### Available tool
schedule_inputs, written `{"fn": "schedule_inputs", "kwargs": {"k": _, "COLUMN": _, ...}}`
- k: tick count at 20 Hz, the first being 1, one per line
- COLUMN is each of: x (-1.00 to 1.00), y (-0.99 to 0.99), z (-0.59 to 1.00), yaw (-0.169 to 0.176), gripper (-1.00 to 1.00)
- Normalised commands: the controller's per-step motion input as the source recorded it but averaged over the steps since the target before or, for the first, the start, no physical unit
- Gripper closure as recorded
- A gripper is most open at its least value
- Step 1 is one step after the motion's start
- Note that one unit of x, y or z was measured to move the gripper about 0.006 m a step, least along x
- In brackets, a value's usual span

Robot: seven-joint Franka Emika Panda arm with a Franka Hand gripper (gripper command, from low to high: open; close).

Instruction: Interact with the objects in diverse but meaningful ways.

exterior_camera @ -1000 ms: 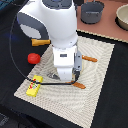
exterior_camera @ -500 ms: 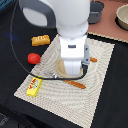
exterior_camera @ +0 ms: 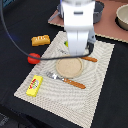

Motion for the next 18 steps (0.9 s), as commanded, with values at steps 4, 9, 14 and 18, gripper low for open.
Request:
{"fn": "schedule_inputs", "kwargs": {"k": 4, "x": -0.95, "y": -0.28, "z": -0.01, "yaw": 0.0, "gripper": 1.0}}
{"fn": "schedule_inputs", "kwargs": {"k": 9, "x": -0.95, "y": -0.44, "z": -0.3, "yaw": 0.0, "gripper": 1.0}}
{"fn": "schedule_inputs", "kwargs": {"k": 14, "x": -0.94, "y": -0.57, "z": -0.5, "yaw": 0.0, "gripper": 1.0}}
{"fn": "schedule_inputs", "kwargs": {"k": 18, "x": -0.94, "y": -0.62, "z": -0.59, "yaw": 0.0, "gripper": 1.0}}
